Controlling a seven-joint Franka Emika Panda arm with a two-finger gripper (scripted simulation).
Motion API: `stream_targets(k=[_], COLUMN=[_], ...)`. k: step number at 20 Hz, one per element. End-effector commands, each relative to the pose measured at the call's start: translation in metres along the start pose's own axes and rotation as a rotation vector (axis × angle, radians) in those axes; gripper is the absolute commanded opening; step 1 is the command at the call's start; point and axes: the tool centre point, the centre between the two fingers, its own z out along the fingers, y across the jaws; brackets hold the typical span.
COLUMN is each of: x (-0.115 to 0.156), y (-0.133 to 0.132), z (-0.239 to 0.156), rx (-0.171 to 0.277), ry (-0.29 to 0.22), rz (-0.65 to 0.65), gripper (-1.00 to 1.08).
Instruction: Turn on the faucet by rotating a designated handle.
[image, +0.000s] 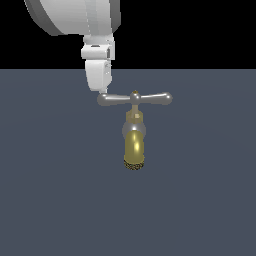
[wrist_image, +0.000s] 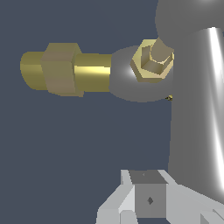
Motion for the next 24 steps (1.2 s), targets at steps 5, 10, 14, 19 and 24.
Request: stream_targets(k=[5,10,14,19,24], x=[-0.001,-0.002,-0.004,-0.005,0.007], y=[0.021,0.035,0.047,0.058,0.063], z=[0.000,0.000,0.000,0.000,0.000], rx=[-0.007,-0.007,-0.007,-0.007,-0.001], ry=[0.001,0.001,0.001,0.001,0.004], rz=[0.001,0.001,0.001,0.001,0.007], gripper=[-1.00,-1.00,-1.00,-1.00,-1.00])
